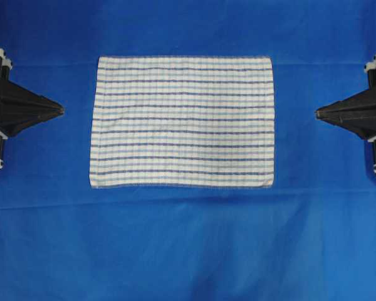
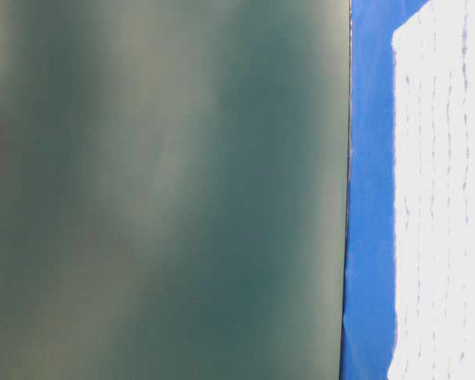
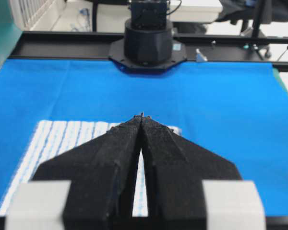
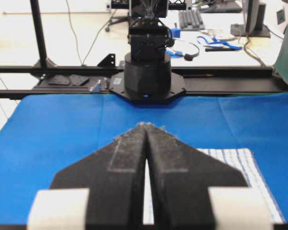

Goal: Fold the blue towel.
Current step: 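Move both grippers to the towel's far corners and grasp them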

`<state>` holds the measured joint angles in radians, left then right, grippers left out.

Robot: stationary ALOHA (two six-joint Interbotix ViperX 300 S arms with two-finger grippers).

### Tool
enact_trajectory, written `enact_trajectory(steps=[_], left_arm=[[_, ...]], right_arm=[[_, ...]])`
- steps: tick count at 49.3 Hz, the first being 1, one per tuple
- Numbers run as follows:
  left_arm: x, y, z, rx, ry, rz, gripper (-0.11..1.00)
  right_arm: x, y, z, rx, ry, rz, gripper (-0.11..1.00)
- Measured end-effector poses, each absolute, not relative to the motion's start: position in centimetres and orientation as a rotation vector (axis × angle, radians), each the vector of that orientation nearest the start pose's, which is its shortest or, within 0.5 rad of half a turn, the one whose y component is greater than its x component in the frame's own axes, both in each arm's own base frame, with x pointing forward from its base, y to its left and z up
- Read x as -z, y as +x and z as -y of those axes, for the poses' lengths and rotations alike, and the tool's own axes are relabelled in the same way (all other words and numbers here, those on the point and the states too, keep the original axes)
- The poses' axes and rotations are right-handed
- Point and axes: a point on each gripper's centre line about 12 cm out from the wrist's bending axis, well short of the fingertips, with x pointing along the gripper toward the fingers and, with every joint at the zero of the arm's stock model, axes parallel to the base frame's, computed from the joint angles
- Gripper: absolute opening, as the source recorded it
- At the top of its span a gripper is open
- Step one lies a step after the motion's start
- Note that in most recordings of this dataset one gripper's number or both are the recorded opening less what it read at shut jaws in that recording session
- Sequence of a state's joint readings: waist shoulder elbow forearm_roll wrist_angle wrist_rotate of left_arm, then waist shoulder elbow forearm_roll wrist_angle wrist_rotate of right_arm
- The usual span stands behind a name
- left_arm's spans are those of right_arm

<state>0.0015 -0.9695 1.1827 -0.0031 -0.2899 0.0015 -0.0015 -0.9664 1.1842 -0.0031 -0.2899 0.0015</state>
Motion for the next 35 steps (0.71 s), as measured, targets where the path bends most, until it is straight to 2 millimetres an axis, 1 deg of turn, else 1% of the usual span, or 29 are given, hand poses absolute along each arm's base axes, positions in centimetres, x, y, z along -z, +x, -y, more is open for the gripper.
enact_trajectory(steps=[9,13,18,25,32,34,35], left_arm=[[-29.0,19.9,-0.1,-0.006,-0.033,0.071,0.00],[-28.9,20.0,-0.3,-0.016,-0.034,0.063,0.00],[-28.4,20.2,-1.0,-0.051,-0.035,0.044,0.00],[-26.9,20.8,-2.4,-0.120,-0.041,-0.013,0.00],[-24.7,21.3,-4.6,-0.219,-0.068,-0.082,0.01],[-24.0,21.5,-5.2,-0.245,-0.077,-0.099,0.03],[-23.7,21.5,-5.5,-0.258,-0.081,-0.108,0.06]], right_arm=[[-29.2,19.9,0.1,0.007,0.004,0.061,0.00],[-29.2,20.0,0.8,0.039,0.010,0.042,0.00],[-28.6,20.2,1.9,0.093,0.023,0.001,0.00],[-27.6,20.6,3.6,0.176,0.054,-0.055,0.00],[-25.8,21.2,6.0,0.282,0.097,-0.131,0.00],[-25.1,21.3,6.7,0.310,0.108,-0.158,0.00],[-24.9,21.4,7.0,0.322,0.113,-0.169,0.01]])
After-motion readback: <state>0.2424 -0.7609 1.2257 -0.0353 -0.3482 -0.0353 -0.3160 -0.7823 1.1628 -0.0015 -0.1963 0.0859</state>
